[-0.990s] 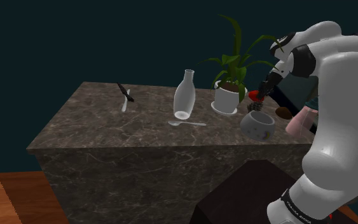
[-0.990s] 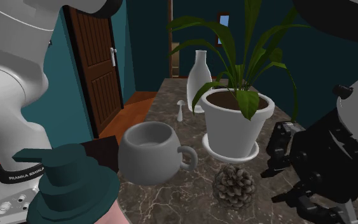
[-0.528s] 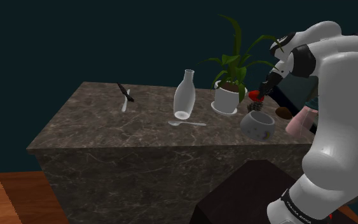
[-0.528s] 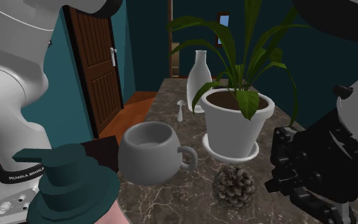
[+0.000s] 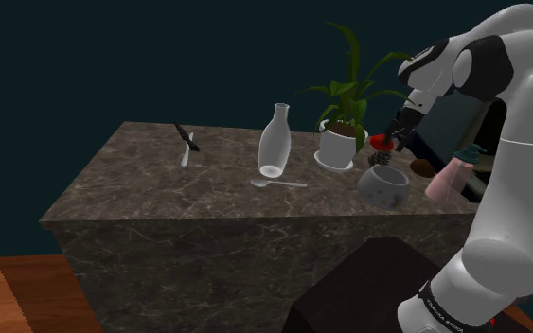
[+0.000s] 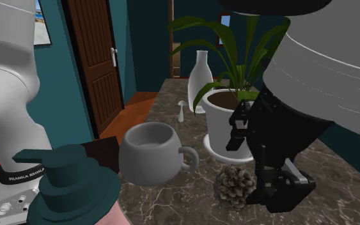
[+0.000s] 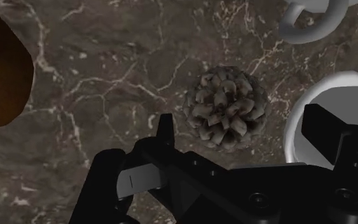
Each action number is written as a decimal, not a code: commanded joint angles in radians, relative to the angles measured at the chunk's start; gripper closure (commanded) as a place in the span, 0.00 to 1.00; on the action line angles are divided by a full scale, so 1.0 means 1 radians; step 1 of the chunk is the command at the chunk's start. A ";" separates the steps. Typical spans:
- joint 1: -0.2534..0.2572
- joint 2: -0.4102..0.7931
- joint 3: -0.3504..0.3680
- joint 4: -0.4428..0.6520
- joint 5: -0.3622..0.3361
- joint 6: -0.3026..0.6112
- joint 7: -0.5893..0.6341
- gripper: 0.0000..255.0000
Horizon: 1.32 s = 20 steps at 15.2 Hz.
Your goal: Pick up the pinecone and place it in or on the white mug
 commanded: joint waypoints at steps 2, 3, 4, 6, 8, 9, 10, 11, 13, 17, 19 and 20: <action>0.034 -0.029 -0.008 -0.071 -0.028 0.059 0.018 0.00; 0.037 -0.028 -0.006 -0.084 -0.025 0.072 0.016 0.00; 0.039 -0.027 -0.005 -0.096 -0.022 0.085 0.014 0.00; 0.043 -0.024 -0.001 -0.119 -0.016 0.109 0.010 0.00; 0.044 -0.023 0.000 -0.125 -0.014 0.116 0.009 0.00; 0.044 -0.023 0.000 -0.125 -0.014 0.116 0.009 0.00; 0.044 -0.023 0.000 -0.125 -0.014 0.116 0.009 0.00; 0.044 -0.023 0.000 -0.125 -0.014 0.116 0.009 0.00; 0.044 -0.023 0.000 -0.125 -0.014 0.116 0.009 0.00; 0.044 -0.023 0.000 -0.125 -0.014 0.116 0.009 1.00; 0.045 -0.023 0.000 -0.125 -0.014 0.116 0.009 1.00; 0.044 -0.023 0.000 -0.125 -0.014 0.116 0.009 1.00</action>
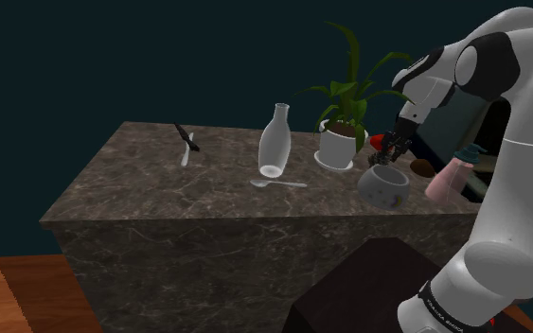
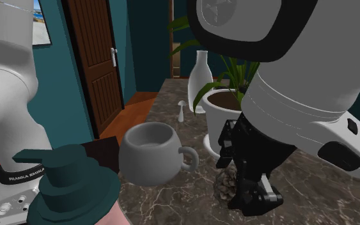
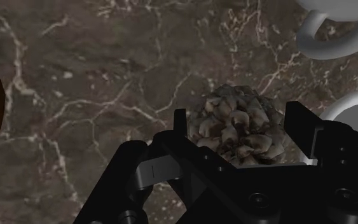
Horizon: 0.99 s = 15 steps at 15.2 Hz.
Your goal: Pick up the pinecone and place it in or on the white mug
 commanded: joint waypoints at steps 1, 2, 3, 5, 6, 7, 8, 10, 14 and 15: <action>0.000 0.001 0.001 -0.001 0.000 0.001 0.000 1.00; 0.000 0.002 0.001 0.000 0.000 0.001 0.000 1.00; 0.001 0.001 0.001 -0.001 0.000 0.001 0.001 1.00; 0.000 0.001 0.001 -0.001 0.000 0.001 0.000 1.00; 0.003 -0.006 -0.002 0.005 -0.006 -0.009 0.006 1.00; 0.005 -0.013 -0.005 0.011 -0.012 -0.019 0.011 1.00; 0.007 -0.020 -0.007 0.017 -0.018 -0.029 0.017 1.00; 0.010 -0.034 -0.012 0.030 -0.030 -0.049 0.028 1.00; 0.016 -0.058 -0.020 0.060 -0.050 -0.091 0.049 1.00; 0.018 -0.064 -0.022 0.068 -0.055 -0.102 0.053 1.00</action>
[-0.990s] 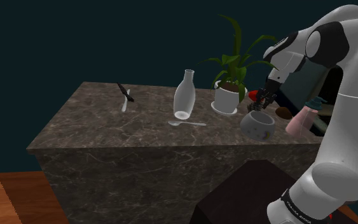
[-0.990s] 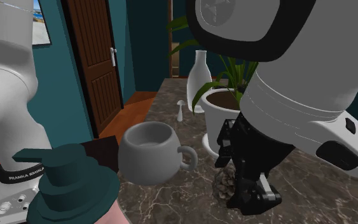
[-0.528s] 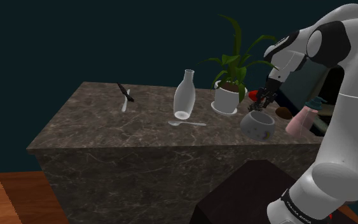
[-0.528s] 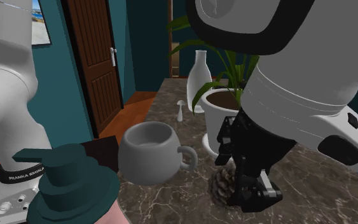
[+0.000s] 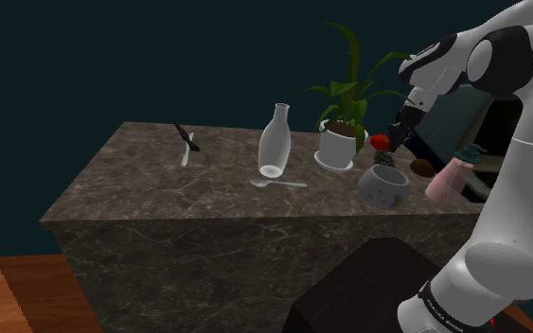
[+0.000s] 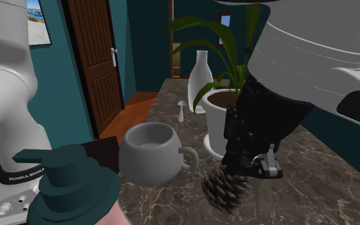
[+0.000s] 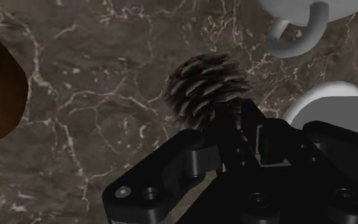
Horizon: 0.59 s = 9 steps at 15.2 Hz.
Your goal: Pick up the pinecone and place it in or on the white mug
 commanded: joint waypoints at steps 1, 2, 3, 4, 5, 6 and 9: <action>0.000 0.000 0.000 0.000 0.000 0.000 0.000 1.00; 0.000 0.000 0.000 0.000 0.000 0.000 0.000 0.00; 0.069 -0.001 -0.015 -0.012 -0.069 0.070 0.182 0.00; 0.131 0.024 -0.033 -0.005 -0.131 0.116 0.357 0.00; 0.180 0.075 -0.051 0.023 -0.182 0.137 0.522 0.00; 0.209 0.130 -0.066 0.057 -0.210 0.136 0.637 0.00; 0.213 0.140 -0.069 0.023 -0.198 0.174 0.629 0.00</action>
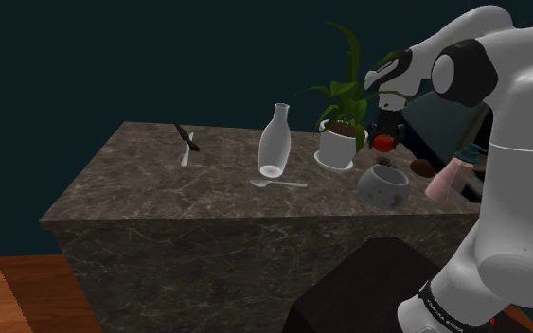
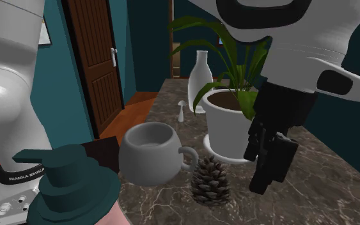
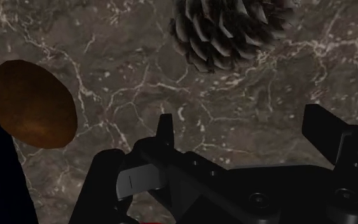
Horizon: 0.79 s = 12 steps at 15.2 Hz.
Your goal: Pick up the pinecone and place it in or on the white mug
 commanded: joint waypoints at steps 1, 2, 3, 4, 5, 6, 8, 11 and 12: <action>0.007 0.009 -0.002 -0.020 -0.002 0.027 0.020 0.00; 0.006 0.012 0.000 -0.030 0.002 0.039 0.018 0.00; 0.005 0.015 0.002 -0.041 0.005 0.052 0.016 0.00; 0.004 0.019 0.004 -0.051 0.008 0.064 0.013 0.00; 0.003 0.021 0.005 -0.056 0.011 0.071 0.012 0.00; 0.003 0.021 0.005 -0.056 0.010 0.071 0.012 0.00; 0.003 0.021 0.005 -0.056 0.011 0.071 0.012 0.00; 0.003 0.021 0.005 -0.056 0.011 0.071 0.012 0.00; 0.003 0.021 0.005 -0.056 0.010 0.071 0.012 0.00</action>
